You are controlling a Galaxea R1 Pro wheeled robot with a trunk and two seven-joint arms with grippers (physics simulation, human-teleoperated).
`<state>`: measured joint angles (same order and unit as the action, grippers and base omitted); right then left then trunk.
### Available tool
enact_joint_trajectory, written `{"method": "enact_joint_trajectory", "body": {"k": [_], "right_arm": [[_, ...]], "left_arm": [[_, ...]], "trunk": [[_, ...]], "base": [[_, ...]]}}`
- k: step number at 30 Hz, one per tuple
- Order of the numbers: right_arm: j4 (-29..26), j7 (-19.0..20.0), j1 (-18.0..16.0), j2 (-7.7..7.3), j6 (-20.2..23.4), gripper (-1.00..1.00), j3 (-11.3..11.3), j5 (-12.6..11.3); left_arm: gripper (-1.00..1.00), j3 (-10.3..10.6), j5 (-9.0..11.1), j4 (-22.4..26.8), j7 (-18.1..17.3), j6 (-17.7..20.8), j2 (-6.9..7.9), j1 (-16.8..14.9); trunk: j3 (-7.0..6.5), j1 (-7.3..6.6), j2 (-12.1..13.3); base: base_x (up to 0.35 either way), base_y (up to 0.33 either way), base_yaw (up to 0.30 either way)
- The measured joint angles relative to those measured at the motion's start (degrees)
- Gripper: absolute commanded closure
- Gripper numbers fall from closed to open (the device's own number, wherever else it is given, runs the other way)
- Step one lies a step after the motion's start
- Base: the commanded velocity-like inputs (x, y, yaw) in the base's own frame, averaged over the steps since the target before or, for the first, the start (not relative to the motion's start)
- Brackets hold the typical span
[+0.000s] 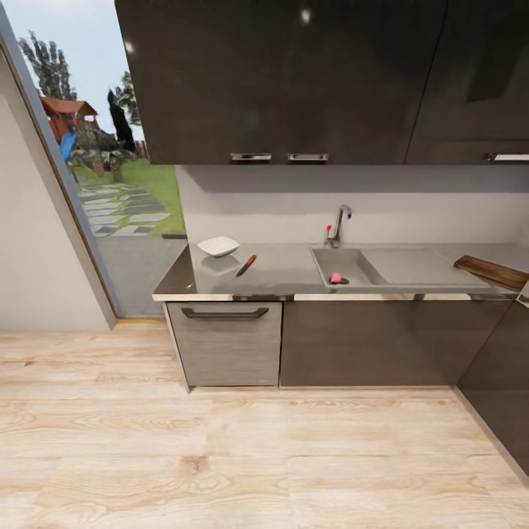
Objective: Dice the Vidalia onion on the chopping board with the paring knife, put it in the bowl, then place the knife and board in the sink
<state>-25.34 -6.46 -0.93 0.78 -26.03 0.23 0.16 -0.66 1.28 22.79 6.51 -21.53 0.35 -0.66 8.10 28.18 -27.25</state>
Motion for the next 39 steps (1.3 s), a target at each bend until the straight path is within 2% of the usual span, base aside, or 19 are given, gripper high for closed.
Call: {"method": "enact_joint_trajectory", "body": {"k": [11,39], "right_arm": [[0.0,0.1,0.0,0.0,0.0,-1.0,0.0,0.0],[0.0,0.1,0.0,0.0,0.0,-1.0,0.1,0.1]], "left_arm": [[-1.0,0.0,0.0,0.0,0.0,0.0,0.0,0.0],[-1.0,0.0,0.0,0.0,-0.1,-0.1,0.06,0.0]], "trunk": [[-1.99,-2.42,4.4],[-2.0,-2.43,4.4]], "base": [[0.0,0.0,0.0],[0.0,0.0,0.0]]}}
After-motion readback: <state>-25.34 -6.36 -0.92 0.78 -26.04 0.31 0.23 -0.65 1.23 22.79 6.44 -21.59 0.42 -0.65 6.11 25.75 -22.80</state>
